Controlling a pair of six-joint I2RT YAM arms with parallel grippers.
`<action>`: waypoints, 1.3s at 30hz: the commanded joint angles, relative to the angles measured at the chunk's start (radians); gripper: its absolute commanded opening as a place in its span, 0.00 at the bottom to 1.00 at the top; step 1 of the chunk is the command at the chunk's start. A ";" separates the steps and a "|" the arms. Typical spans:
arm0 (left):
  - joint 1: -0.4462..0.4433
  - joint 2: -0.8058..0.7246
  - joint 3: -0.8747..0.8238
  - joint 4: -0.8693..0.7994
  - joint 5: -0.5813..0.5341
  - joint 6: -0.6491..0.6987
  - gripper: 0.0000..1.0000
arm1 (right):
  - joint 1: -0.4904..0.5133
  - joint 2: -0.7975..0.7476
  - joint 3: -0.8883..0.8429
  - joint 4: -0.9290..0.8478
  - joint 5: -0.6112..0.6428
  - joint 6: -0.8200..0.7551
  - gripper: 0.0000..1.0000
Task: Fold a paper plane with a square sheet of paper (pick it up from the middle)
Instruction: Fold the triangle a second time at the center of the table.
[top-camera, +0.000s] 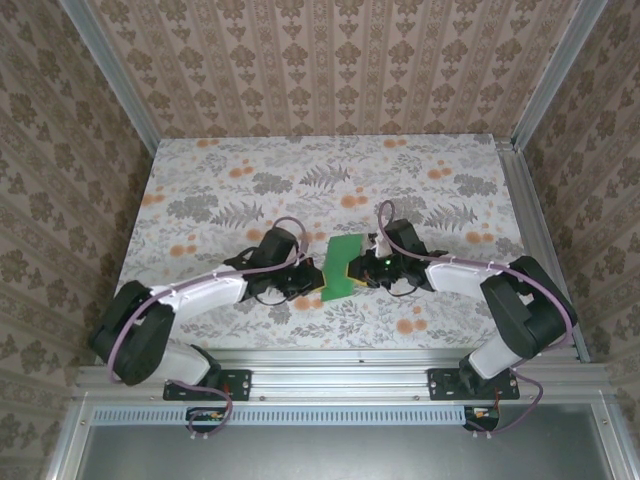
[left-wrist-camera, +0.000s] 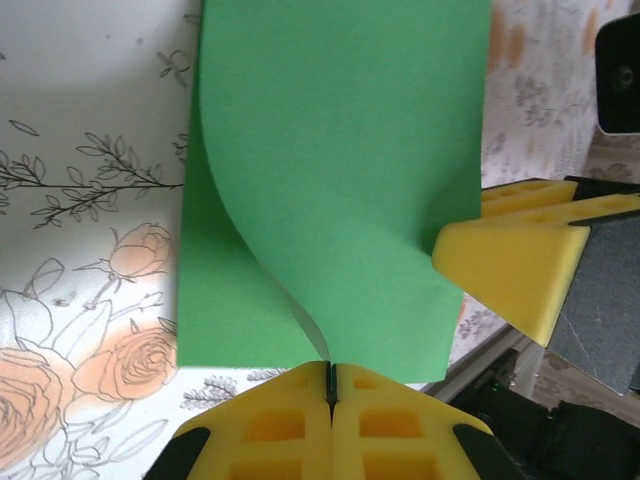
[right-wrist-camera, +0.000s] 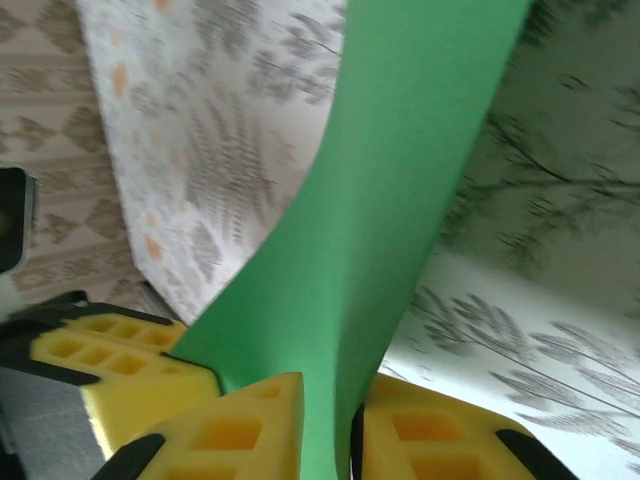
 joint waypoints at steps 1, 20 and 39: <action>-0.010 0.051 0.052 0.010 0.025 0.041 0.00 | -0.022 0.009 -0.003 -0.123 0.035 -0.082 0.26; -0.063 0.200 0.180 -0.062 0.026 0.100 0.00 | -0.127 -0.109 0.044 -0.483 0.258 -0.246 0.44; -0.130 0.232 0.232 -0.105 -0.007 0.119 0.00 | -0.136 -0.009 0.039 -0.431 0.254 -0.243 0.39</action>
